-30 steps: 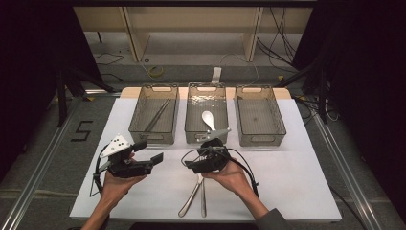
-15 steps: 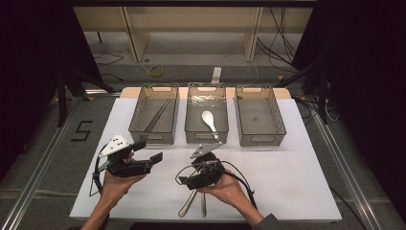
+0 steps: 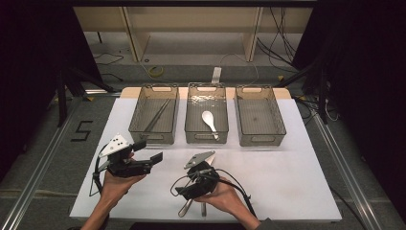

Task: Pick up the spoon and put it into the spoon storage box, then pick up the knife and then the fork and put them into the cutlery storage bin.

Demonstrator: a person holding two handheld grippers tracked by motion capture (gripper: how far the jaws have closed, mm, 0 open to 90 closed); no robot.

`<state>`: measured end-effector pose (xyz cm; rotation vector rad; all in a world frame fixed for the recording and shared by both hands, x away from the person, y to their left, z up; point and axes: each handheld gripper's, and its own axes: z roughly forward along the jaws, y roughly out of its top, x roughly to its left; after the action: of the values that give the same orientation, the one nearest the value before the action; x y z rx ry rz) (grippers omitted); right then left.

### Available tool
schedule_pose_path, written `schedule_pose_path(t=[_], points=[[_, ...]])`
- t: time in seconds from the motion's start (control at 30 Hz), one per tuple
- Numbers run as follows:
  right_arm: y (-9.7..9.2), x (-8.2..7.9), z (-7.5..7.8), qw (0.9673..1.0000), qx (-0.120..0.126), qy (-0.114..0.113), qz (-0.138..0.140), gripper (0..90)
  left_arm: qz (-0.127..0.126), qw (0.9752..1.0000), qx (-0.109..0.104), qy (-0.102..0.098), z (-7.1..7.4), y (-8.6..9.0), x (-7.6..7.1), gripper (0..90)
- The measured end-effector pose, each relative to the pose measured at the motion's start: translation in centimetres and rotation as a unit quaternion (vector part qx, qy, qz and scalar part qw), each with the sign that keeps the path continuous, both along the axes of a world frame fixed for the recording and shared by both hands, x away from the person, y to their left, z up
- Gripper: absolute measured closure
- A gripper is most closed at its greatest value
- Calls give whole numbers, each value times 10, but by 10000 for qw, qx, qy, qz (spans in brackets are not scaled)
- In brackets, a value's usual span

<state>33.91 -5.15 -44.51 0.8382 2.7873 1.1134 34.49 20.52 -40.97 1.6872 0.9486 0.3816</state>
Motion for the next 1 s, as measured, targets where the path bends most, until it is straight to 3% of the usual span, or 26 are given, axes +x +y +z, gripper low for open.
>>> schedule_pose_path(t=[0.37,0.77,1.0], points=[[6,-8,-7,9998,-132,77,119,293,-13,10000,-2,-8,0,-1,-1,157],[6,-11,-15,9995,-195,99,232,647,-25,10000,14,-7,0,-2,0,157],[11,-17,-19,9980,-385,105,490,814,-52,10000,63,-6,0,-2,-1,157]])
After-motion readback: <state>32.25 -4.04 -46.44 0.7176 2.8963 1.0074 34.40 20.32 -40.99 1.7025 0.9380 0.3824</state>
